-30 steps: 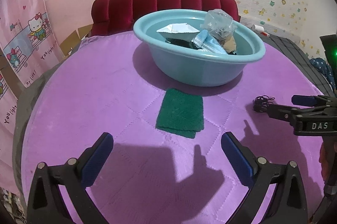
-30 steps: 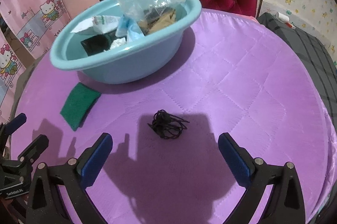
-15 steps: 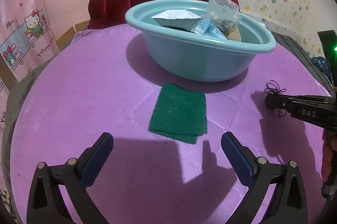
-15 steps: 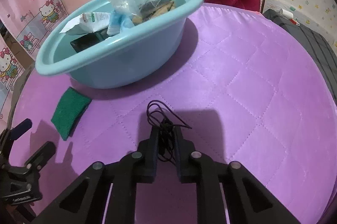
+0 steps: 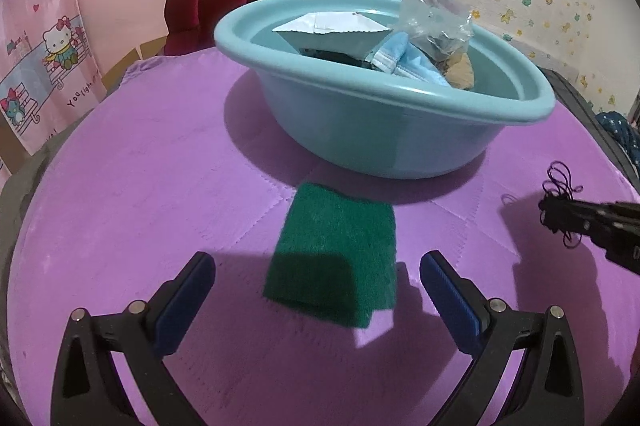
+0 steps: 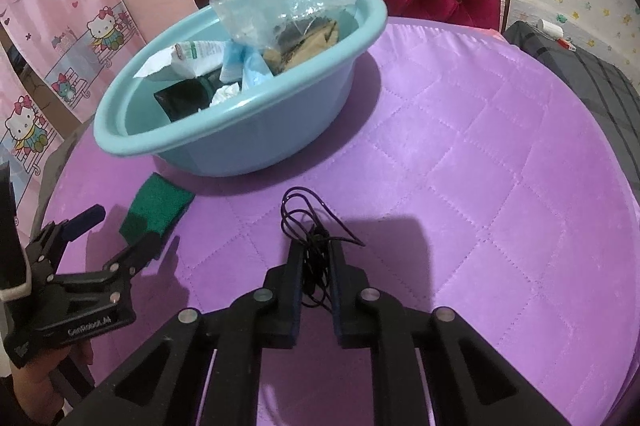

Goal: Organize soft objects
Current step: 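Grasp the green pad with the left tool while the right tool grasps the black hair tie, then carry the green pad and hair tie with both tools over the basin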

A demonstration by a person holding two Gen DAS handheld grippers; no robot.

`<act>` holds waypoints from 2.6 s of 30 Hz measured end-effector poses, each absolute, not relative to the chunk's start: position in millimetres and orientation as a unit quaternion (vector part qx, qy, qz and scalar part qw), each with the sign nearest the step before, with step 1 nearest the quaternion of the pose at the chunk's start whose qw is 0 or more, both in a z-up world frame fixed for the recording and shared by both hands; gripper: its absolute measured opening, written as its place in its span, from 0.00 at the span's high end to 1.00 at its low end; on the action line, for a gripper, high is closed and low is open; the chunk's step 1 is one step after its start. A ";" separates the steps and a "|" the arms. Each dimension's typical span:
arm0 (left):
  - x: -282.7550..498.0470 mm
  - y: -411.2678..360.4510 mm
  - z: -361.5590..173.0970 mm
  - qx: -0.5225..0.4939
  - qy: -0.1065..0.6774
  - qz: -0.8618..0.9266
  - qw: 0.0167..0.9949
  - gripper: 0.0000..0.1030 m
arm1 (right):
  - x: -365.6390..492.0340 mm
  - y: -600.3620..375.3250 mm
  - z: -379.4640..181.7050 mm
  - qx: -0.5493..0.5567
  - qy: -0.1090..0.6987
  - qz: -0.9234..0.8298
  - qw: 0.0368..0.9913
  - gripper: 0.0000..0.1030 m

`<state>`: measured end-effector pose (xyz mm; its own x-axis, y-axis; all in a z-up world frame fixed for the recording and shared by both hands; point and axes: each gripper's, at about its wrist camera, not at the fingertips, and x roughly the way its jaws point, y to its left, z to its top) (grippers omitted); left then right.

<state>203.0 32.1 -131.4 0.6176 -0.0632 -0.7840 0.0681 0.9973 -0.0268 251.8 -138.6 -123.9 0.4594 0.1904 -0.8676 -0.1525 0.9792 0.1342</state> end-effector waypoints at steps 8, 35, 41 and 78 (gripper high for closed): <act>208.6 26.4 -144.1 0.016 0.451 -0.029 0.892 0.67 | 249.4 -141.6 -126.1 0.020 0.513 0.106 0.851 0.89; 162.7 7.0 -87.9 0.009 0.462 -0.063 0.885 0.93 | 211.2 -135.2 -89.9 0.015 0.526 0.112 0.843 0.89; 155.5 10.9 -78.4 0.008 0.460 -0.069 0.885 0.92 | 205.3 -131.1 -81.8 0.013 0.527 0.112 0.843 0.89; 185.5 18.5 28.2 0.016 0.425 -0.131 0.896 0.92 | 254.7 -91.0 16.5 0.001 0.518 0.149 0.842 0.89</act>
<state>185.5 18.5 28.2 0.6046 -0.2213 -0.7652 0.2481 0.9652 -0.0831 254.7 -91.0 16.5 0.4191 0.2524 -0.8721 -0.2496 0.9556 0.1566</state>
